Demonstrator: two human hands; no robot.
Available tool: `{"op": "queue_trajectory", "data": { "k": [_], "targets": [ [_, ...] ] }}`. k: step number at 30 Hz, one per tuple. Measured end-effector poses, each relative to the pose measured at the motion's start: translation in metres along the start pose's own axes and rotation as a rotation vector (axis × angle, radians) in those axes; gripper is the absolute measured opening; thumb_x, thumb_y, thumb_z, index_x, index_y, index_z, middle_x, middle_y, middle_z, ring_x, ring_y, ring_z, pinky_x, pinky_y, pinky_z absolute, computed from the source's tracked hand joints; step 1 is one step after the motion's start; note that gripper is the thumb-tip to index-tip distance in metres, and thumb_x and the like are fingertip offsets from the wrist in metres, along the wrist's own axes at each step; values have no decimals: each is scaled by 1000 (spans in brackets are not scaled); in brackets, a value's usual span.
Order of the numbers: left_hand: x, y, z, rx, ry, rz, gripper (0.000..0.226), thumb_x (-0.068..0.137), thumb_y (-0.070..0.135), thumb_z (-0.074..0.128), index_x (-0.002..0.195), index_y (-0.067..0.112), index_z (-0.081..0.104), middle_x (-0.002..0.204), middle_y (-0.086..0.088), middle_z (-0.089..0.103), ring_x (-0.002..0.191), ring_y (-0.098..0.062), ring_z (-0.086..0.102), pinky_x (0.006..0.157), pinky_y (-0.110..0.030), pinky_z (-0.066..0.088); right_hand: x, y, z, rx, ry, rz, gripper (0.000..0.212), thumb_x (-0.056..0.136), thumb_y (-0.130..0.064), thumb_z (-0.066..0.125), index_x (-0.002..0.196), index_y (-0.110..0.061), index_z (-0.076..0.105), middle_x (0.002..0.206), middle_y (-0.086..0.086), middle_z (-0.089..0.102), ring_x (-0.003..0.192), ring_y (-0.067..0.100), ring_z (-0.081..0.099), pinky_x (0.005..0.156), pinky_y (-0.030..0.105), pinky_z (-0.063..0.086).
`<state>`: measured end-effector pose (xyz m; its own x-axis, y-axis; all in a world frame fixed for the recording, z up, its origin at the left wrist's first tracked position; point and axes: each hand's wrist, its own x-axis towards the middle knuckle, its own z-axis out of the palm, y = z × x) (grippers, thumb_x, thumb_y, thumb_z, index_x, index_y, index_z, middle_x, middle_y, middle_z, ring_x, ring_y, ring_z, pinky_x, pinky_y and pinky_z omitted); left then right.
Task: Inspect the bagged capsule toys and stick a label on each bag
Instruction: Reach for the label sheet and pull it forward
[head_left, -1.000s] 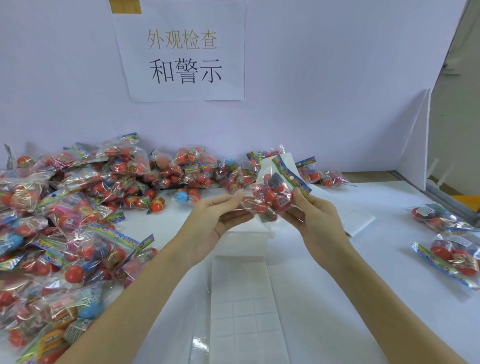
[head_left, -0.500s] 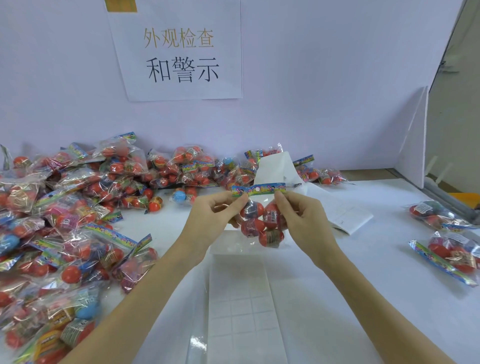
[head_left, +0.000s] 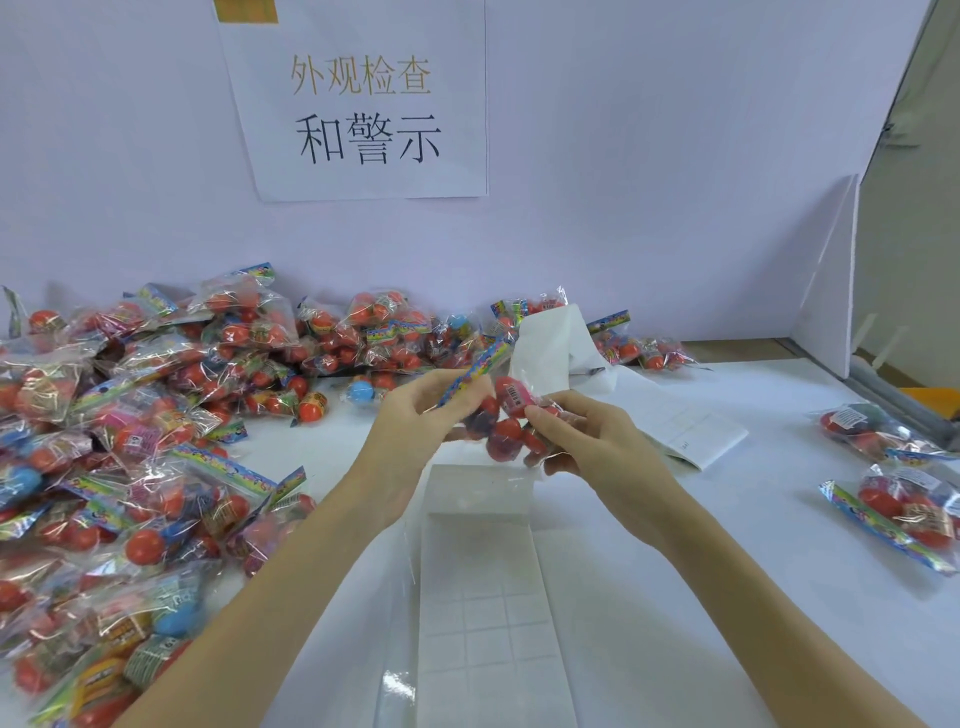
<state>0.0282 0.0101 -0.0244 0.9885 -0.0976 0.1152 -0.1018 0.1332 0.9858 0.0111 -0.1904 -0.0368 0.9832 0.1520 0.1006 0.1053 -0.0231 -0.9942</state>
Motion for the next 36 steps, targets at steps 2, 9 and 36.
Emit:
{"op": "queue_trajectory", "data": {
  "k": [2,9,36],
  "targets": [
    [-1,-1,2,58,24,23,19,92,23,76,104,8,79,85,-5,75,74,-16,68,71,-23,57,0,0,2,-19,-15,-8,16,101,-23,68,102,-8,75,87,11,77,74,20,69,68,28,53],
    [2,-2,-2,3,97,19,9,92,17,77,98,10,80,92,-10,75,76,-18,67,70,-24,59,0,0,4,93,16,32,31,100,-35,63,106,-8,77,91,5,77,79,17,71,71,26,55],
    [5,-6,-13,142,287,126,53,99,45,66,59,10,59,58,-7,45,50,-16,46,47,-27,47,-1,7,1,-110,-196,36,22,99,-26,72,116,-24,58,92,6,81,74,12,67,61,15,46]
  ]
}}
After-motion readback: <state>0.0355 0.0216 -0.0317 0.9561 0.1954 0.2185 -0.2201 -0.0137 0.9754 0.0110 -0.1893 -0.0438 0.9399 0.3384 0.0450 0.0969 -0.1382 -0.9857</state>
